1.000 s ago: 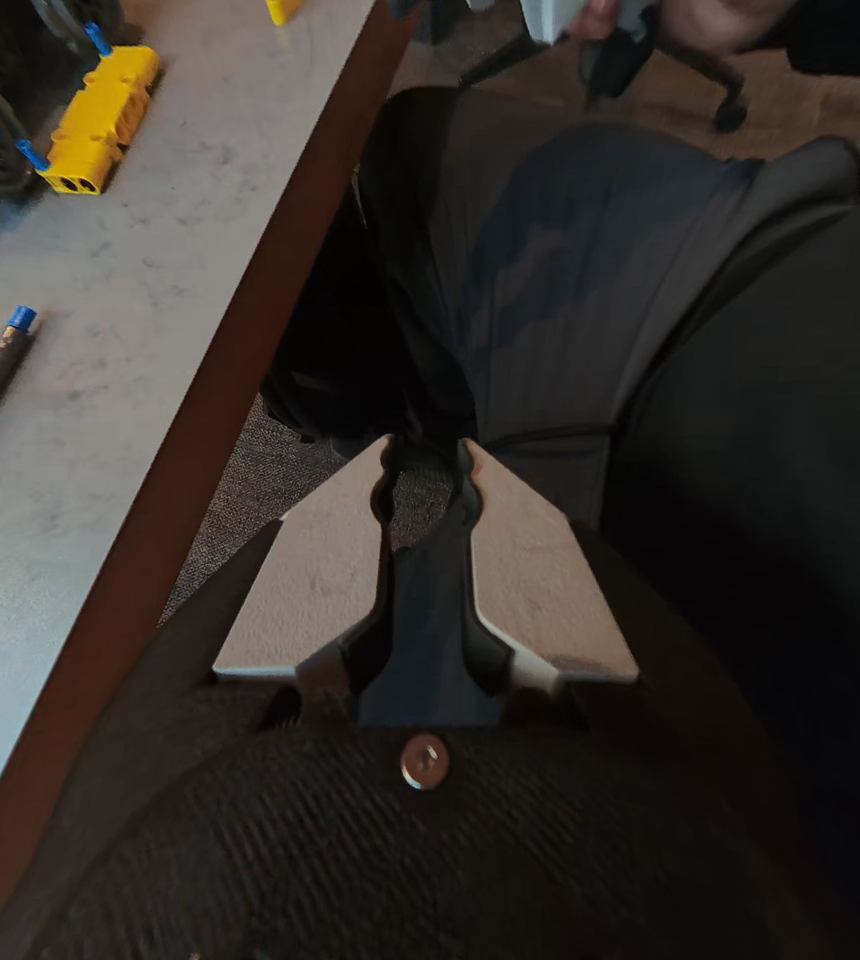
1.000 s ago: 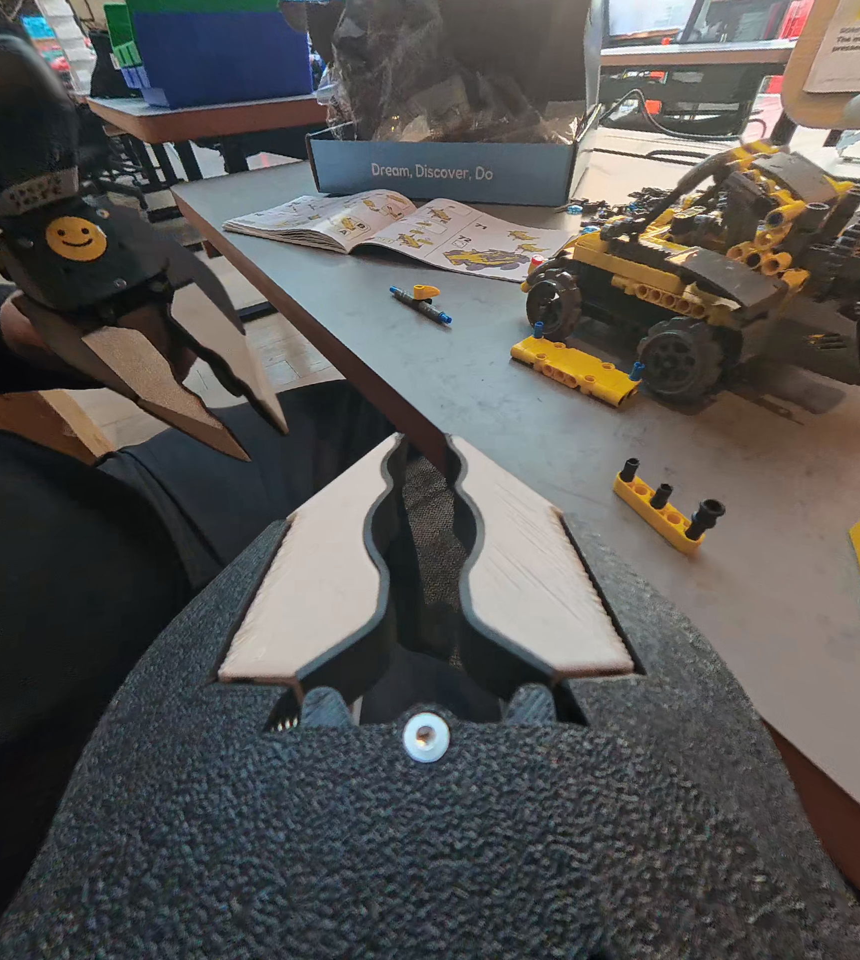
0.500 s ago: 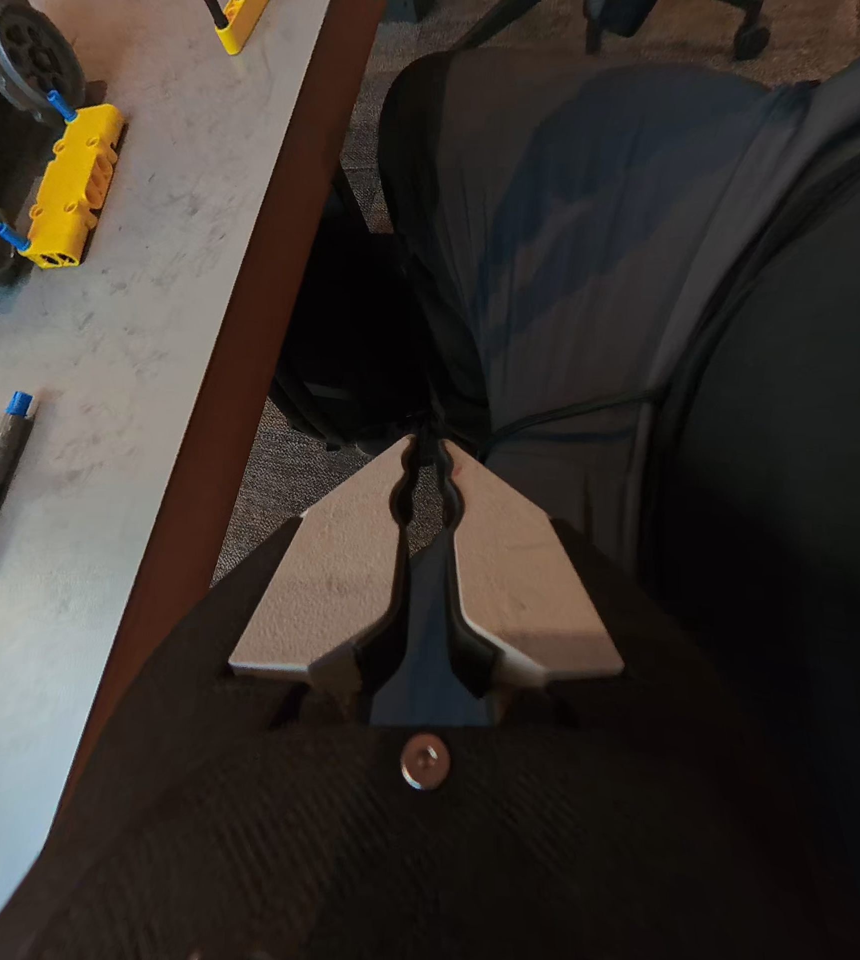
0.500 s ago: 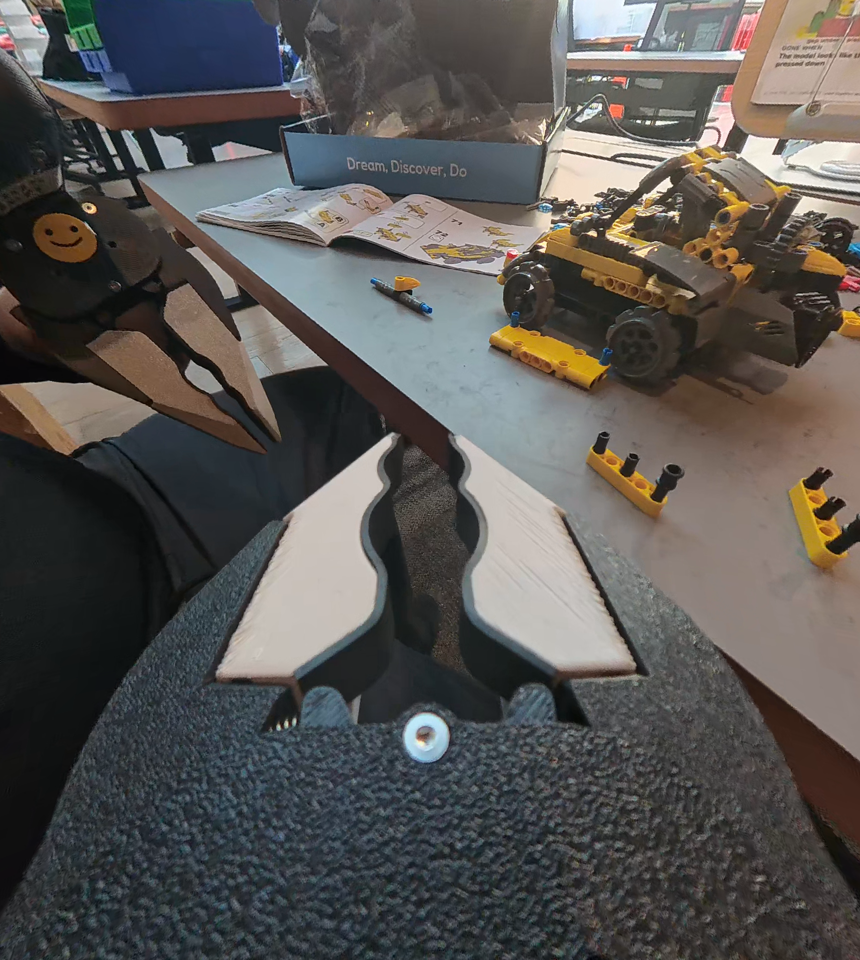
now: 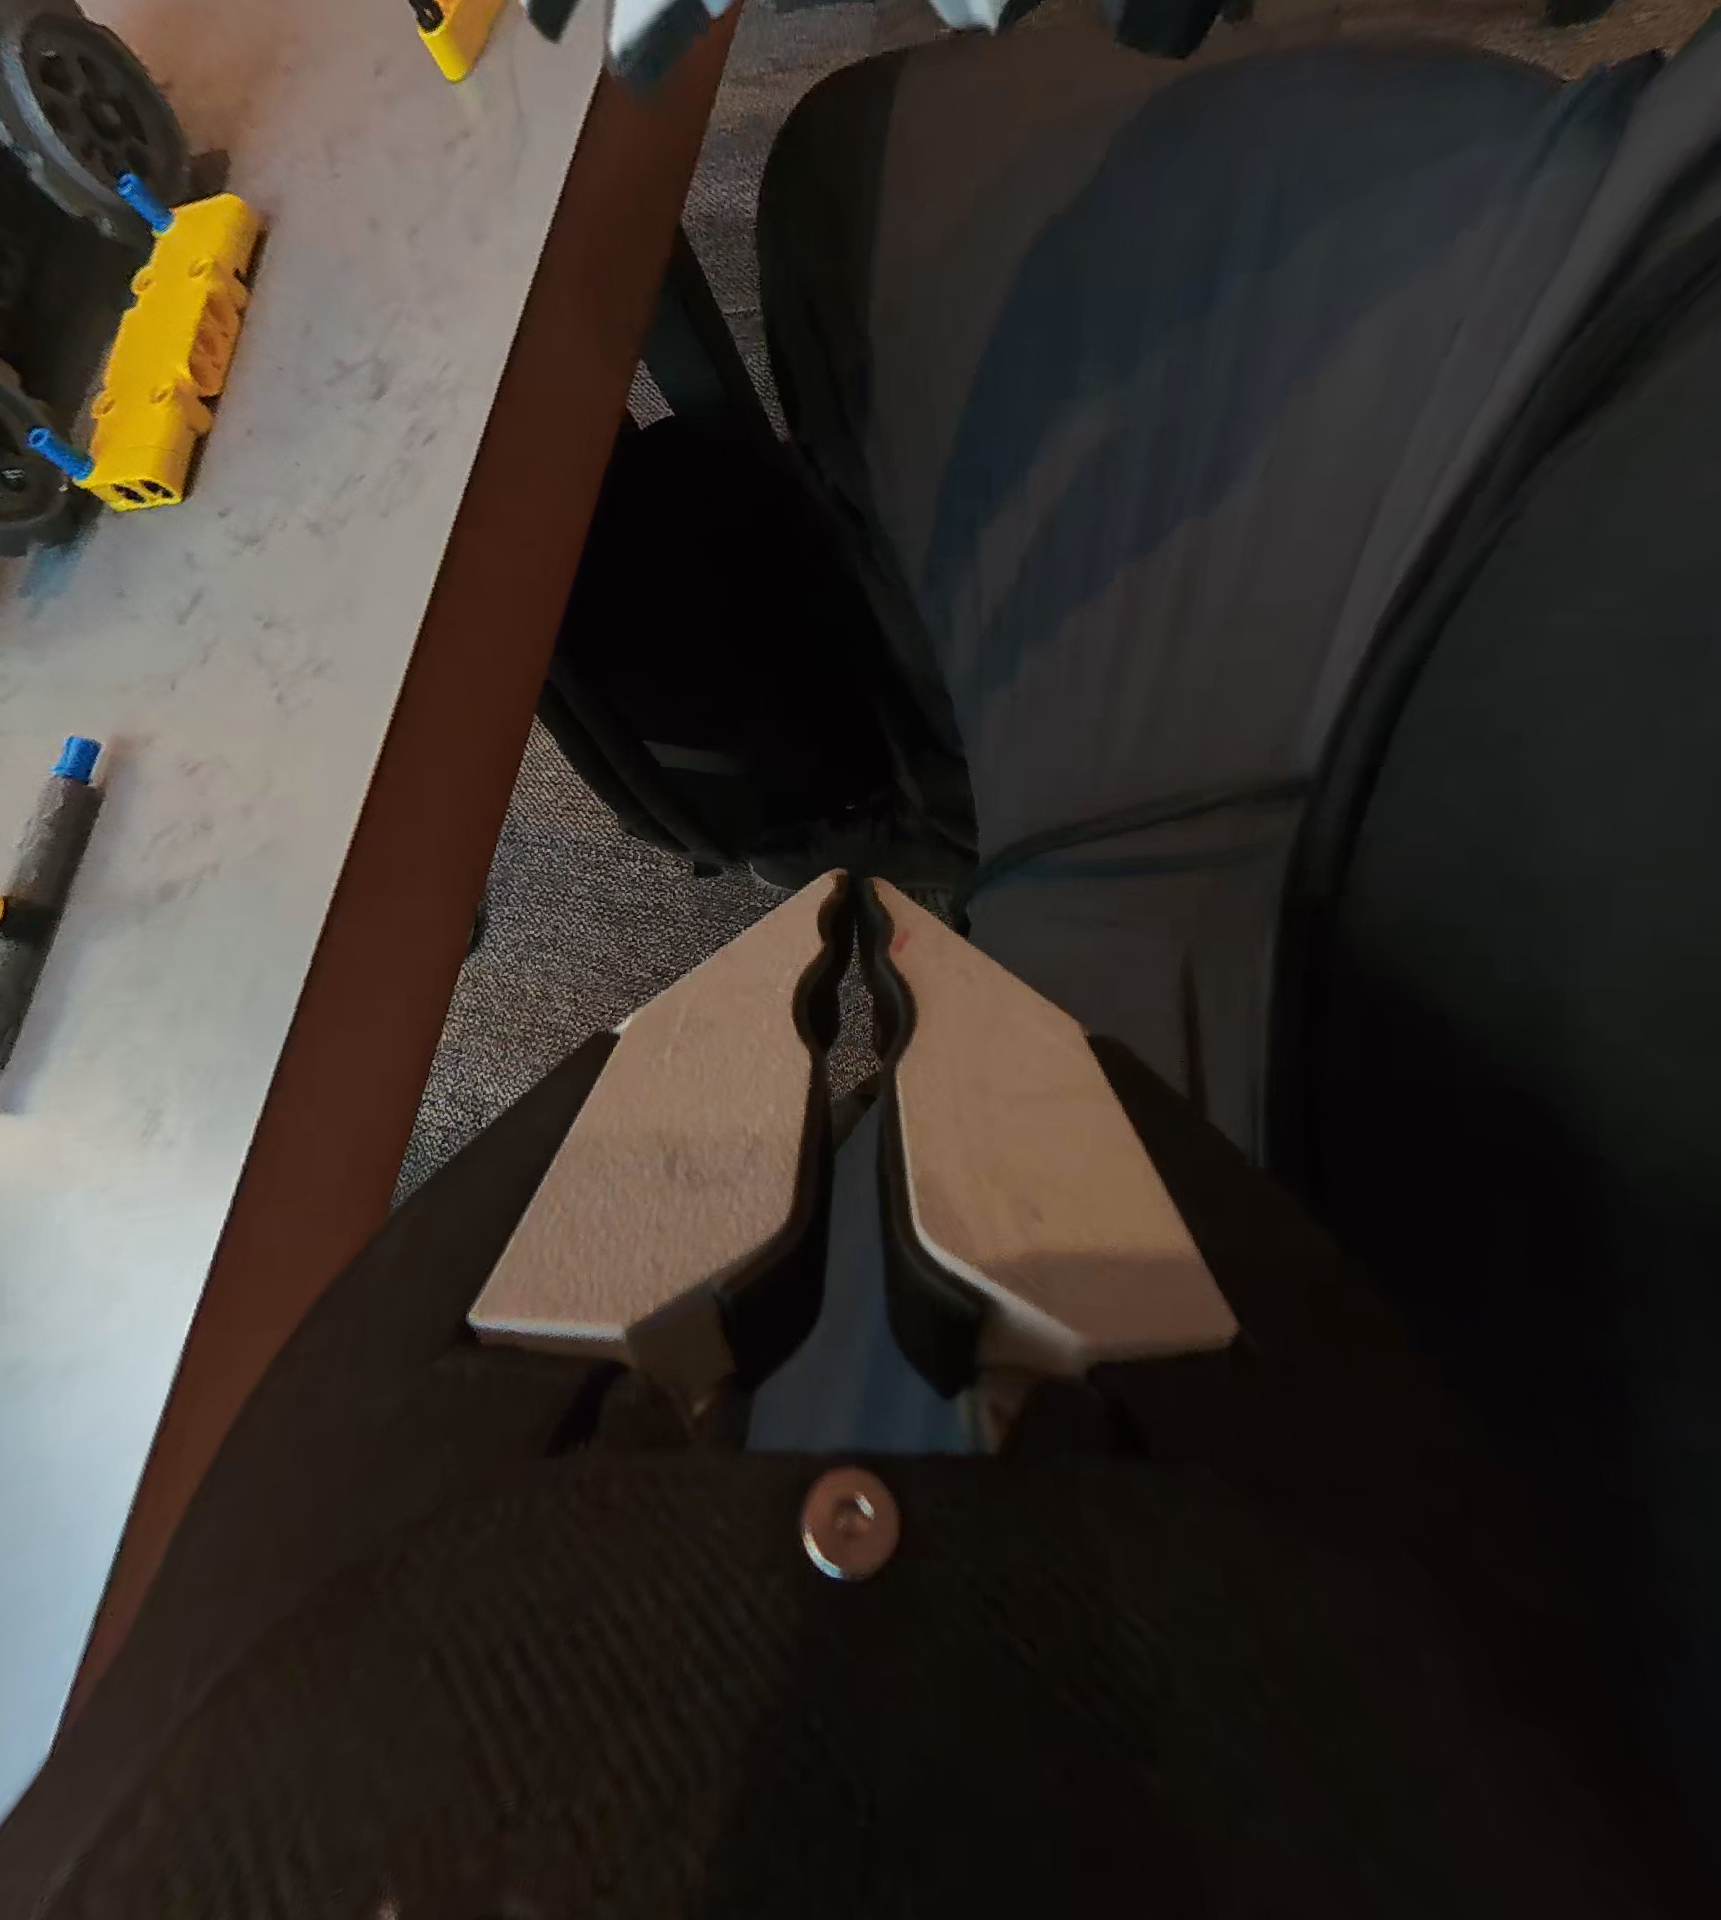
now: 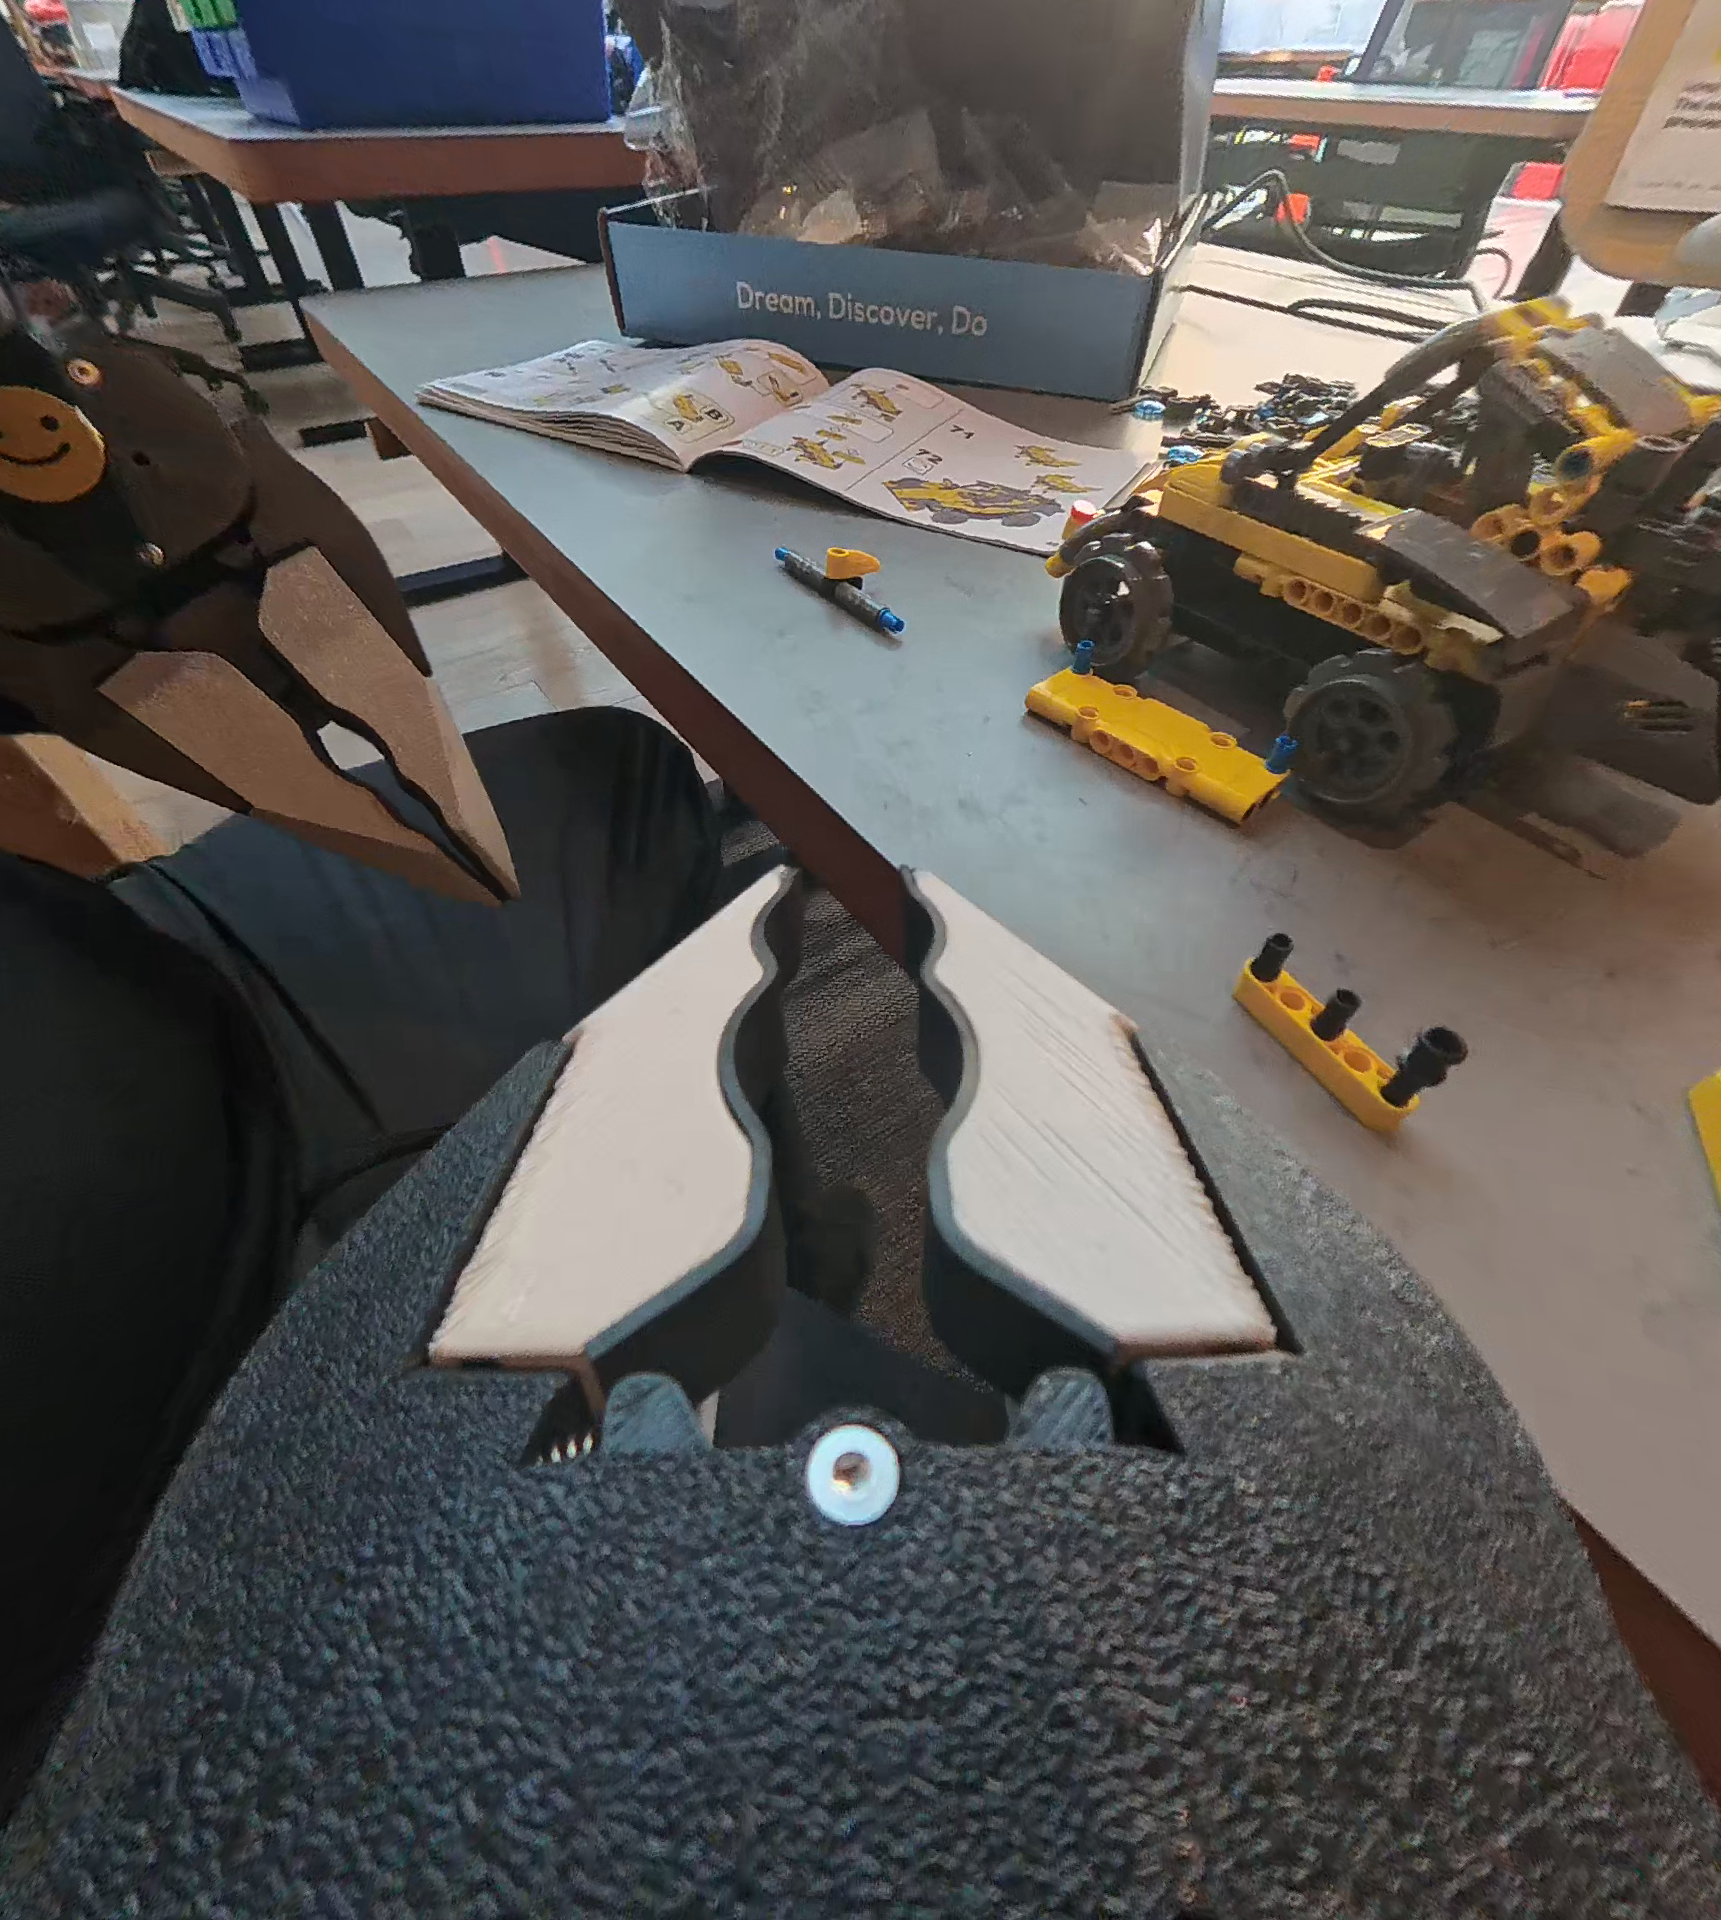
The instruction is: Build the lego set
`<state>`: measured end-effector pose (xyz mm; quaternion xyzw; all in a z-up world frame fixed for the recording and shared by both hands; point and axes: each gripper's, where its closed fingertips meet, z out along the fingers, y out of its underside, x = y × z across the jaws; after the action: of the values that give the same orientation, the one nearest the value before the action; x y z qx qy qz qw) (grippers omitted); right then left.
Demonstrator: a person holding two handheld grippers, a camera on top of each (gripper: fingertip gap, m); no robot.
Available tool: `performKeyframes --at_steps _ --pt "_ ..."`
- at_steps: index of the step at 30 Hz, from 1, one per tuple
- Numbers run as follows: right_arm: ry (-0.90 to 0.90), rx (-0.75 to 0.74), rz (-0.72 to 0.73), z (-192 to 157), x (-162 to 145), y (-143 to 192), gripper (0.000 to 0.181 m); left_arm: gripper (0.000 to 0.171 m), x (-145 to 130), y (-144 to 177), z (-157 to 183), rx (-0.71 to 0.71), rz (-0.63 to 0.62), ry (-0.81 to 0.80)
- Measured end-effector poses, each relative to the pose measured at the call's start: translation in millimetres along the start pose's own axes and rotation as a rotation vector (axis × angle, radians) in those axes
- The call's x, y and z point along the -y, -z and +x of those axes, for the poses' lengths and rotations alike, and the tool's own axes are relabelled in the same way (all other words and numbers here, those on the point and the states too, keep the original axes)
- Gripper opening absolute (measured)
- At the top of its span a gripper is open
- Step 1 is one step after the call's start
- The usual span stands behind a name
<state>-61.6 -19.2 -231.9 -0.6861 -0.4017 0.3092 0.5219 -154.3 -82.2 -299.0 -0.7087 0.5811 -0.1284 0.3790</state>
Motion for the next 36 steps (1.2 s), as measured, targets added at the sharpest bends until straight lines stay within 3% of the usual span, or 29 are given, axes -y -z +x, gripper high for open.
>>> performKeyframes --at_steps 26,31,36 --pt "-0.001 -0.037 0.02 0 0 19 0.02 0.0 28 -6 -5 -0.009 0.073 -0.009" --pt "0.029 0.003 0.011 -14 4 8 0.021 0.004 36 12 -36 0.076 0.124 0.113" --pt "0.052 0.025 0.009 -16 8 -7 0.022 0.017 32 48 -104 0.272 0.191 0.293"
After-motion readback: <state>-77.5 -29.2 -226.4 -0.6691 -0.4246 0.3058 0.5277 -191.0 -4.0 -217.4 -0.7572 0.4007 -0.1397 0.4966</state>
